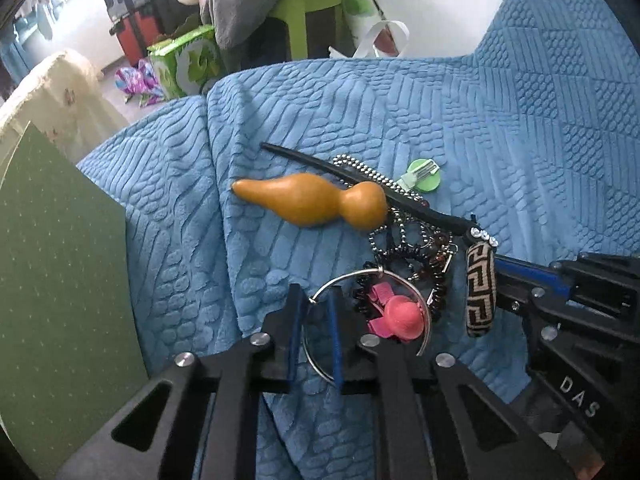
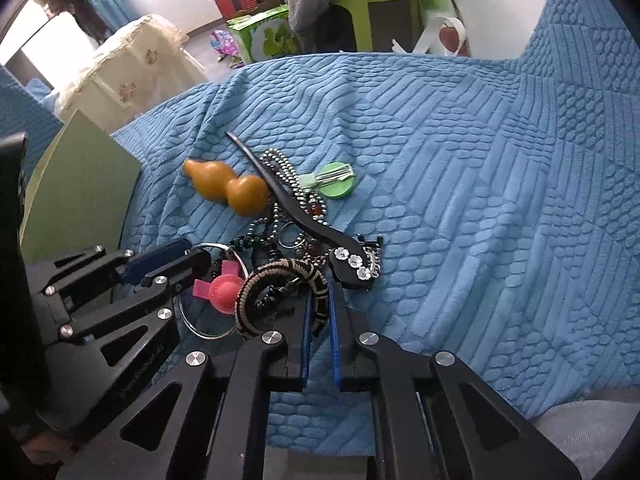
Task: Organize jewelry
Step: 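Lower the left gripper onto the silver hoop bangle while the right gripper grasps the patterned hair tie, then carry the bangle and hair tie into the green box and open both grippers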
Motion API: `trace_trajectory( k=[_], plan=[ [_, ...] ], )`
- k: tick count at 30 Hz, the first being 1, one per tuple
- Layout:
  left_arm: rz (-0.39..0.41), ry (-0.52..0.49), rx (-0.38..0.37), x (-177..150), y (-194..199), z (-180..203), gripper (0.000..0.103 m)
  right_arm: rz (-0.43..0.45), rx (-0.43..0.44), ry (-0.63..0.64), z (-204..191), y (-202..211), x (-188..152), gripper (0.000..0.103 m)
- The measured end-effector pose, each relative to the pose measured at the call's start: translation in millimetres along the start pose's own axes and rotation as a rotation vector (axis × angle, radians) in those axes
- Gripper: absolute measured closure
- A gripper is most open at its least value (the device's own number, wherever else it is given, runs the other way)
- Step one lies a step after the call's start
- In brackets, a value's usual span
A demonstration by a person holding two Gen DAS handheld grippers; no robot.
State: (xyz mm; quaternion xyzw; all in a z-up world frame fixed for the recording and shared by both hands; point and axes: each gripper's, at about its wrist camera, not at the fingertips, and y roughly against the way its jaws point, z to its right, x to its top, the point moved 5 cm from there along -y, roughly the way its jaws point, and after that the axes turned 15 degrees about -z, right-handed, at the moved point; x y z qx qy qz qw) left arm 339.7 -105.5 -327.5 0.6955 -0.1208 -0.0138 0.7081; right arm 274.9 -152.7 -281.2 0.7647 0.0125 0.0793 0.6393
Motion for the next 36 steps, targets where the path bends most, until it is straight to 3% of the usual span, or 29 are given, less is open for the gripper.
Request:
trace_trajectory(
  k=[2, 22, 36],
  plan=[
    [-0.004, 0.013, -0.011, -1.1, 0.4, -2.1, 0.1, 0.002, -0.001, -0.006, -0.1, 0.7, 0.4, 0.098],
    [0.135, 0.151, -0.104, -52.0, 79.2, -32.9, 0.1, 0.087, -0.049, 0.018, -13.1, 34.0, -19.4, 0.098],
    [0.285, 0.164, -0.062, -55.5, 166.9, -61.6, 0.1, 0.268, -0.036, 0.052, -47.1, 124.2, -10.3, 0.098]
  ],
)
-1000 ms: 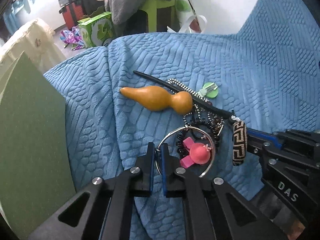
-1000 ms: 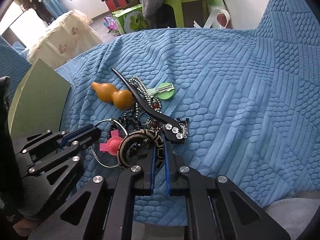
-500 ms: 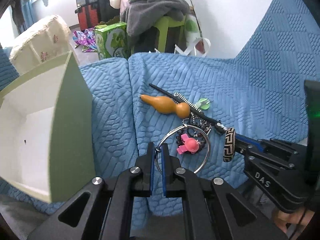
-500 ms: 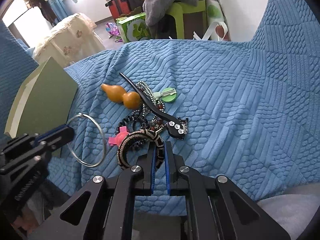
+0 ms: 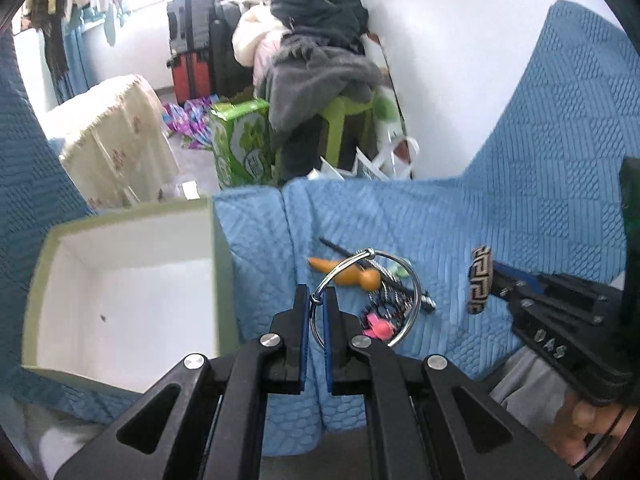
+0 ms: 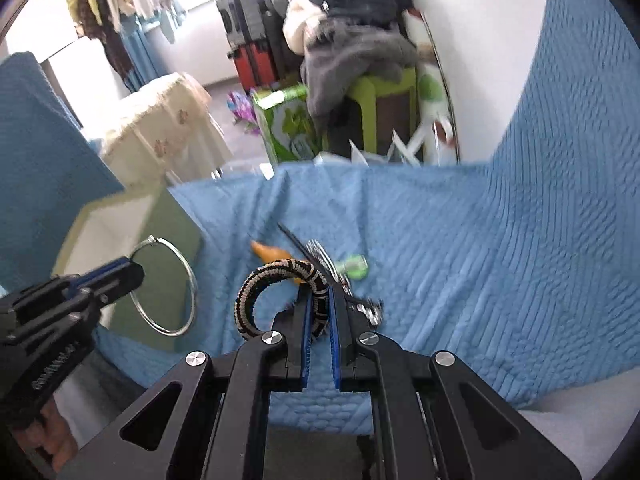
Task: Organize jewelry
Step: 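Carry the bangle and hair tie into the green box and open both grippers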
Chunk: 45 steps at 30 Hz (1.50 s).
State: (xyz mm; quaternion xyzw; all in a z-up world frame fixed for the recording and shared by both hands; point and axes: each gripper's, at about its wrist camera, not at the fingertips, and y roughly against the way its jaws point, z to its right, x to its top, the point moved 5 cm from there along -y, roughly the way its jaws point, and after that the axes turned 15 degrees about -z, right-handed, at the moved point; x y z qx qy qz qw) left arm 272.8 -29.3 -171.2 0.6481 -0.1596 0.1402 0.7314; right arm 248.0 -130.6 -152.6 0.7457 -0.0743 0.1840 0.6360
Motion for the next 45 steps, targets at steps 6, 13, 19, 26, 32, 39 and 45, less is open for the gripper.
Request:
trace_trajectory(
  k=[6, 13, 19, 26, 32, 39, 45],
  plan=[
    [0.06, 0.02, 0.02, 14.4, 37.3, -27.2, 0.1, 0.085, -0.002, 0.044, -33.7, 36.5, 27.4, 0.098],
    [0.097, 0.119, 0.029, 28.9, 74.4, -91.6, 0.099, 0.113, 0.028, 0.087, -80.1, 45.5, 58.9, 0.098],
    [0.135, 0.181, 0.067, 35.8, 101.7, -149.8, 0.099, 0.108, 0.077, 0.14, -136.1, 38.5, 78.0, 0.098],
    [0.099, 0.248, 0.065, 24.9, 98.3, -210.4, 0.099, 0.037, 0.125, 0.192, -192.0, 10.2, 80.6, 0.098],
    [0.004, 0.297, 0.043, 0.6, 54.3, -245.7, 0.099, -0.056, 0.112, 0.25, -223.1, -34.5, 62.3, 0.098],
    [-0.111, 0.314, 0.022, -24.4, -2.4, -256.8, 0.099, -0.174, 0.089, 0.271, -229.0, -79.1, 40.1, 0.098],
    [-0.155, 0.305, -0.002, -30.3, -28.6, -251.1, 0.099, -0.221, 0.07, 0.271, -229.0, -100.4, 34.1, 0.097]
  ],
)
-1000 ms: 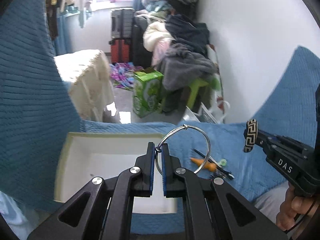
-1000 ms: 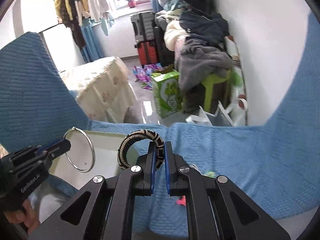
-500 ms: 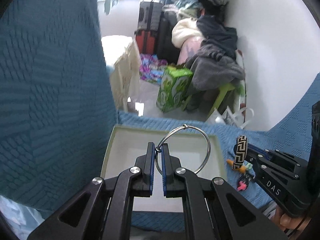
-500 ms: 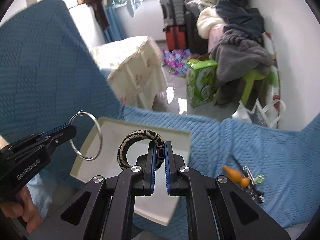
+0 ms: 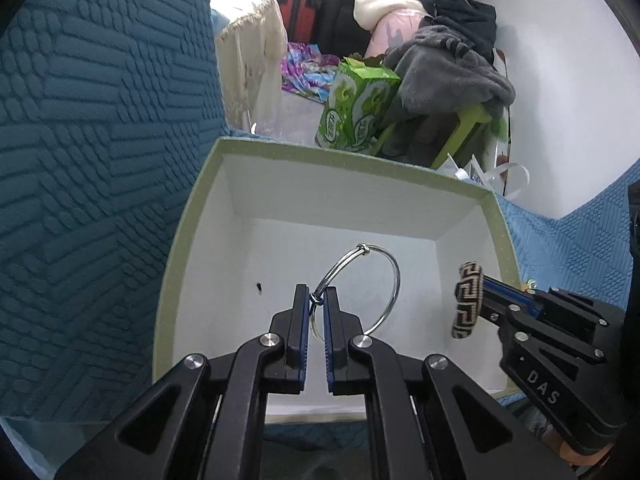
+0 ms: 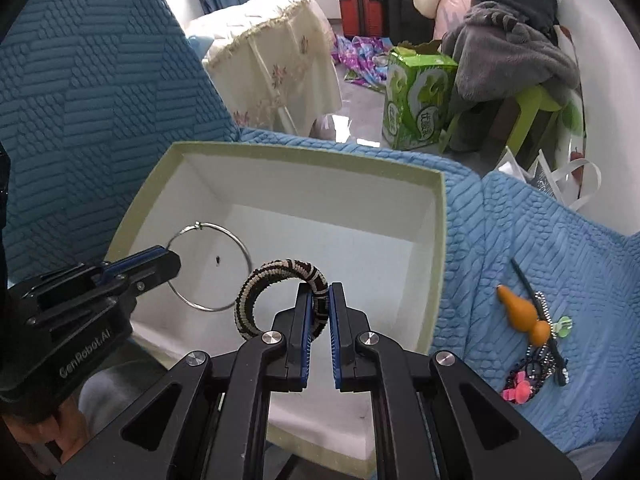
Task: Organize jewelry
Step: 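Carry the bangle and hair tie into the green box and open both grippers, then move both grippers back from the box toward the jewelry pile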
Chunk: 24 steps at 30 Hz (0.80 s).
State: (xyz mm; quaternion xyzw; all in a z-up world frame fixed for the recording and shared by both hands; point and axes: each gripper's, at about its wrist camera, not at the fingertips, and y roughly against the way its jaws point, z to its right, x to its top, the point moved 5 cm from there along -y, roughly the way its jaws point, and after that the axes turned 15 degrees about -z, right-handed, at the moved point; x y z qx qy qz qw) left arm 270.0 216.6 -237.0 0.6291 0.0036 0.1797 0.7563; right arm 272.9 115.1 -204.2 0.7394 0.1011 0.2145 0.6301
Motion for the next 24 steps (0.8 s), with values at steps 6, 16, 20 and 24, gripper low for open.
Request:
trace_trajectory(
  k=[6, 16, 20, 24],
  plan=[
    [-0.018, 0.019, -0.014, -1.5, -8.8, 3.1, 0.098, -0.017, 0.026, -0.001, 1.9, -4.2, -3.5, 0.095],
    [0.025, 0.071, 0.006, 2.4, 18.9, 2.3, 0.057, 0.024, 0.045, 0.039, 4.0, 25.6, -2.6, 0.078],
    [0.094, 0.086, 0.014, 5.5, 45.5, 5.2, 0.041, 0.064, 0.055, 0.05, 9.8, 48.8, 1.1, 0.071],
    [0.133, 0.092, 0.012, 9.6, 67.4, 11.5, 0.041, 0.142, 0.075, 0.075, 15.9, 84.4, 0.2, 0.047]
  ],
)
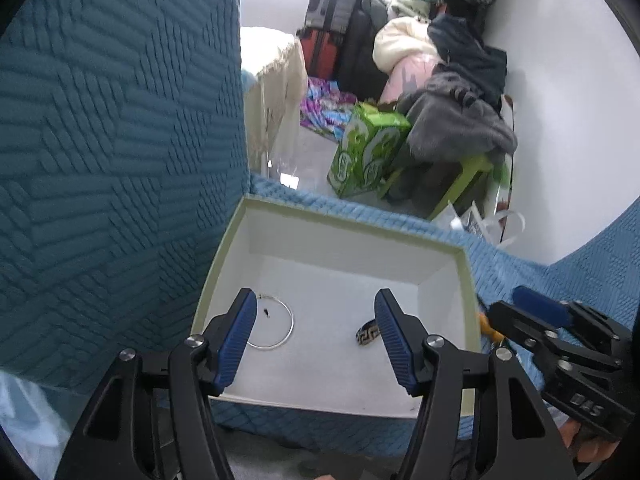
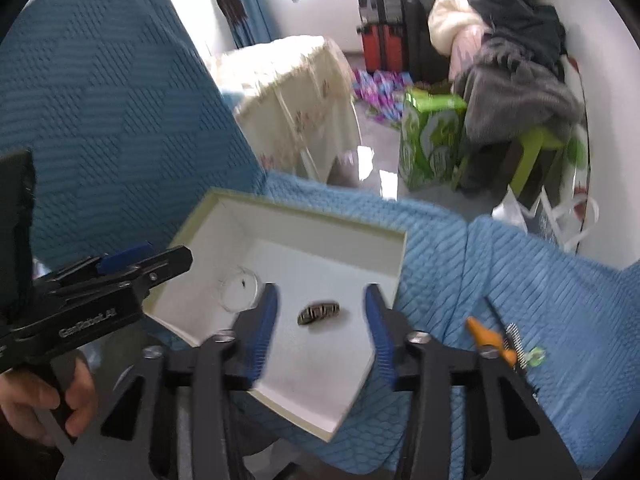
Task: Organize jewelry
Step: 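Move both grippers back from the box toward the jewelry pile, then grasp the pink clip with the left gripper while the right gripper grasps the black coiled hair tie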
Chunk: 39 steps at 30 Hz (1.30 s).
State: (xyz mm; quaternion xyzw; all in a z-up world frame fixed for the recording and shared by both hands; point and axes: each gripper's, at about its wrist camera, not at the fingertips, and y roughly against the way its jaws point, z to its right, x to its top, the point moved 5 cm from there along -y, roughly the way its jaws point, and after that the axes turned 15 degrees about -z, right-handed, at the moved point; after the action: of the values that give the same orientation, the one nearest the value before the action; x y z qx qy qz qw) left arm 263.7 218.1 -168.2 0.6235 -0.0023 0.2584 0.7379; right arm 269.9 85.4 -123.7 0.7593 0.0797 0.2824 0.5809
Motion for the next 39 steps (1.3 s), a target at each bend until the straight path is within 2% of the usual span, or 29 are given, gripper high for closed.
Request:
trace_trajectory(
  k=[1, 6, 10, 16, 20, 23, 27, 29, 33, 35, 36, 38, 39],
  plan=[
    [0.011, -0.002, -0.007, 1.2, 7.3, 4.6, 0.041, 0.021, 0.0, 0.005, 0.1, 8.4, 1.4, 0.042],
    [0.081, -0.027, -0.053, 3.3, 40.8, 27.4, 0.041, 0.116, 0.012, 0.034, 4.8, 55.2, 4.3, 0.042],
    [0.129, -0.068, -0.049, 2.7, 61.6, 53.6, 0.041, 0.162, 0.017, 0.038, 11.5, 80.8, 2.7, 0.042],
    [0.165, -0.116, -0.084, -4.1, 68.5, 94.4, 0.041, 0.234, 0.011, 0.008, 39.9, 111.8, -10.6, 0.042],
    [0.159, -0.142, -0.136, -10.8, 60.8, 127.7, 0.042, 0.244, -0.003, -0.015, 64.0, 116.3, -22.5, 0.042],
    [0.138, -0.169, -0.155, -16.5, 50.2, 151.1, 0.042, 0.249, -0.011, -0.054, 89.6, 114.8, -33.3, 0.042],
    [0.103, -0.215, -0.175, -26.9, 30.0, 183.1, 0.043, 0.244, -0.076, -0.102, 127.9, 107.2, -50.3, 0.042],
    [0.072, -0.23, -0.173, -33.2, 16.9, 196.8, 0.044, 0.218, -0.101, -0.148, 151.0, 97.7, -61.7, 0.042],
    [-0.011, -0.248, -0.22, -50.0, -15.2, 221.0, 0.044, 0.152, -0.084, -0.211, 187.2, 73.2, -80.6, 0.043],
    [-0.06, -0.259, -0.235, -61.1, -35.1, 231.1, 0.044, 0.124, -0.096, -0.228, 199.5, 60.8, -90.0, 0.055],
    [-0.074, -0.263, -0.237, -66.2, -41.9, 234.0, 0.044, 0.104, -0.095, -0.233, 204.0, 53.3, -94.8, 0.056],
    [-0.118, -0.271, -0.253, -78.8, -61.1, 241.5, 0.053, 0.071, -0.074, -0.239, 208.0, 41.2, -101.4, 0.062],
    [-0.139, -0.273, -0.252, -82.5, -69.0, 242.8, 0.054, 0.05, -0.061, -0.24, 209.6, 32.2, -106.0, 0.063]
  ],
)
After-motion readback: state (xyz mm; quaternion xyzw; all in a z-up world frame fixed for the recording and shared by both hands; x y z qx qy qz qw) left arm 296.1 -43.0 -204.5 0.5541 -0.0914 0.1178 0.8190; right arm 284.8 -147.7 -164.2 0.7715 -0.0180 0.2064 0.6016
